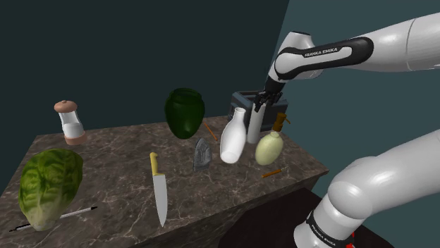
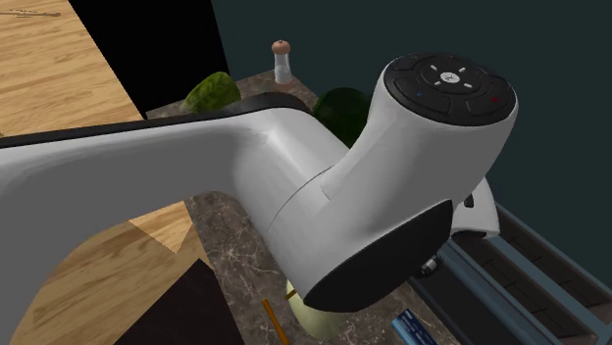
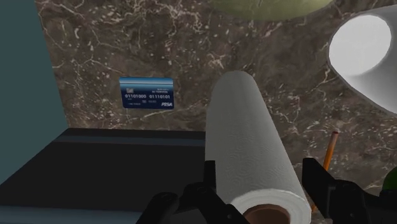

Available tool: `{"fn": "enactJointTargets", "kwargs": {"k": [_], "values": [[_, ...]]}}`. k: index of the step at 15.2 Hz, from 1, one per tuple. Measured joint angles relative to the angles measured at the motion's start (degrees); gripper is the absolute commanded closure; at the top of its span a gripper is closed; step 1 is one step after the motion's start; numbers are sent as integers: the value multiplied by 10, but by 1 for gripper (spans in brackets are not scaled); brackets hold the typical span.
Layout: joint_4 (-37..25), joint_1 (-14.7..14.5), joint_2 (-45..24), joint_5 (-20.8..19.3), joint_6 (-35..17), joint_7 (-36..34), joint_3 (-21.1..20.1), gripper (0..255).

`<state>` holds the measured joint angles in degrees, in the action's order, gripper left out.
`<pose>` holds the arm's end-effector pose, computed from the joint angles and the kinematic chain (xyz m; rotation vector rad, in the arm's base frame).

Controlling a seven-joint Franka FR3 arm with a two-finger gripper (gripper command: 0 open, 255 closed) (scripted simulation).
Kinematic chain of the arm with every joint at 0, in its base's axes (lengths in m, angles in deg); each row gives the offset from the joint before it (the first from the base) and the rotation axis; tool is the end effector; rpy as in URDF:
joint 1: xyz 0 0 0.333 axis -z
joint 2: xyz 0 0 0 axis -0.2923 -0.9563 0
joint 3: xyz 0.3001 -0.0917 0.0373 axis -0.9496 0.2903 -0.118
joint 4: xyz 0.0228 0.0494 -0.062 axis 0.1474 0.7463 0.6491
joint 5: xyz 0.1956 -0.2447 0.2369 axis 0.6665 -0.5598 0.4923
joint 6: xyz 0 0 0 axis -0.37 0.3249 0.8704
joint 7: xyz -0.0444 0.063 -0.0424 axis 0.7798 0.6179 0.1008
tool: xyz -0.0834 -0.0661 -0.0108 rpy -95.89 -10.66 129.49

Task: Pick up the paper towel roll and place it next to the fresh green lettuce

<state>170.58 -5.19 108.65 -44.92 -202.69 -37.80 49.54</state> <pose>0.4028 -0.1573 0.4857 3.0643 -0.4390 0.3121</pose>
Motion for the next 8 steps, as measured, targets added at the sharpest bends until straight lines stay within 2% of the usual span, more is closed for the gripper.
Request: {"fn": "enactJointTargets", "kwargs": {"k": [8], "values": [[-51, 0, 13, 1, 64, 1, -3, 255]]}}
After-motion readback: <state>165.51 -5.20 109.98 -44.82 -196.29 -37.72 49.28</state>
